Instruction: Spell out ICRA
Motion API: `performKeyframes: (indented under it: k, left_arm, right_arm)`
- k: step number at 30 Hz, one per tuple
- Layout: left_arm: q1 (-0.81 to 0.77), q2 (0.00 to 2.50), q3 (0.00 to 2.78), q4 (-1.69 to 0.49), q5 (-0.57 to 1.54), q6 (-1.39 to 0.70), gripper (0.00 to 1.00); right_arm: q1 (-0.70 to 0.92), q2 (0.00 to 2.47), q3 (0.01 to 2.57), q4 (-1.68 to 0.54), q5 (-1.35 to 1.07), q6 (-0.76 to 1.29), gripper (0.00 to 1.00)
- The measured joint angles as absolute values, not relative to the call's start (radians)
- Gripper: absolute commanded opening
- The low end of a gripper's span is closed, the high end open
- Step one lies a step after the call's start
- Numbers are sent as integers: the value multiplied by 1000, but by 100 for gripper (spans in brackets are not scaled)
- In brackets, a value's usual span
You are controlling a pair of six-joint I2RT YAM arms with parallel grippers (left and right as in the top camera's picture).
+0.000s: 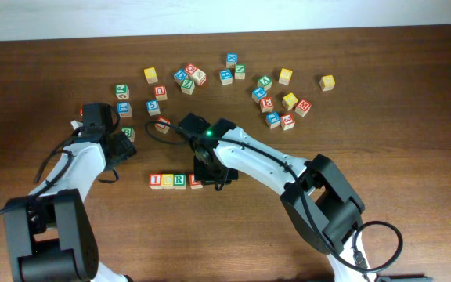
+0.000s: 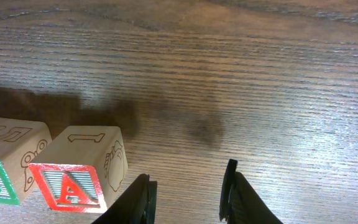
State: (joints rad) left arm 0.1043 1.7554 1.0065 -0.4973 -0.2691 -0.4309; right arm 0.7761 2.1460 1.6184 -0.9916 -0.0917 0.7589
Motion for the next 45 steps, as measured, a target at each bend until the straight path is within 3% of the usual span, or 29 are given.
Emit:
performKeyframes:
  k: [45]
  left_arm:
    - [104, 1755, 1007, -497, -269, -431, 99]
  right_arm:
    - [776, 2146, 1618, -955, -146, 760, 28]
